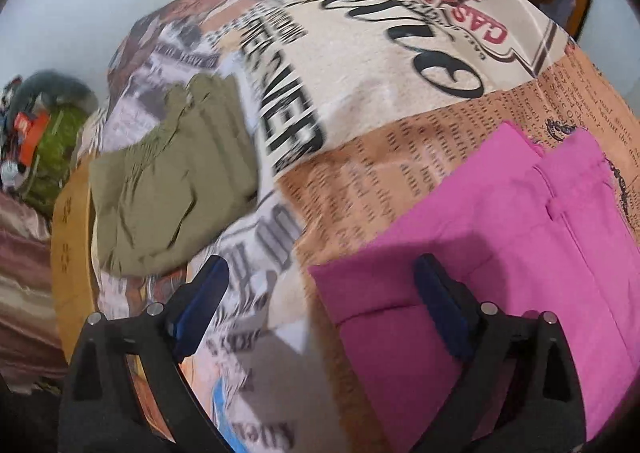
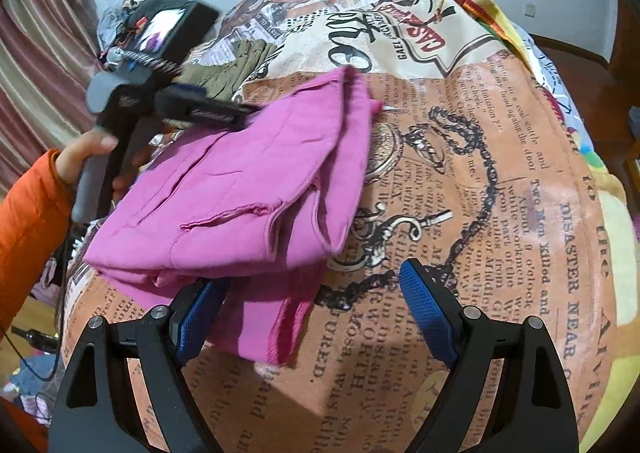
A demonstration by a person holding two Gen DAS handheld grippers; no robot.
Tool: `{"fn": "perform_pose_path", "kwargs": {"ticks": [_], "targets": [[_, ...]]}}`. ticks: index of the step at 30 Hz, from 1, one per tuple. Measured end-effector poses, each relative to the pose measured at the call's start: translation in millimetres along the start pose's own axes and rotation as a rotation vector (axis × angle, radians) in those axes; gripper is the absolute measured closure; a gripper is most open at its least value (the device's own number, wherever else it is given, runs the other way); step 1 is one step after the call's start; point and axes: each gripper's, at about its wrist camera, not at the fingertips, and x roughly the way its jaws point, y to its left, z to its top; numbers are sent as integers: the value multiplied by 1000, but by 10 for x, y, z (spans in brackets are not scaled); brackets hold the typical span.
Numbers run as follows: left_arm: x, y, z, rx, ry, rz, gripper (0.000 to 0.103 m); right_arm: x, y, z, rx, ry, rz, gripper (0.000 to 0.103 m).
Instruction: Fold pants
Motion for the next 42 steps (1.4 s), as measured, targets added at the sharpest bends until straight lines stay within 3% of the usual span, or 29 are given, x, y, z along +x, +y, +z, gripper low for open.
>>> {"fn": "perform_pose_path", "kwargs": {"ticks": [6, 12, 16, 23, 27, 29, 32, 42], "targets": [[-196, 358, -377, -89, 8, -1, 4, -149, -15, -17, 14, -29, -21, 18], [-521, 505, -863, -112, -9, -31, 4, -331, 53, 20, -3, -72, -45, 18], [-698, 504, -1178, -120, -14, -70, 4, -405, 188, 45, -27, -97, -32, 18], [-977, 343, -1447, -86, -59, -95, 4, -291, 442, 21, -99, -89, 13, 21], [-1090, 222, -1536, -46, -117, -33, 4, -148, 431, 36, -79, -62, 29, 38], [-1089, 231, -1546, -49, -127, -29, 4, -59, 415, 49, -74, -40, 14, 51], [-1032, 310, -1553, -81, -115, -35, 4, 19, 391, 37, -80, -17, 7, 61], [-845, 546, -1770, -194, -84, -72, 4, 58, 388, -47, -126, -7, 7, 67]]}}
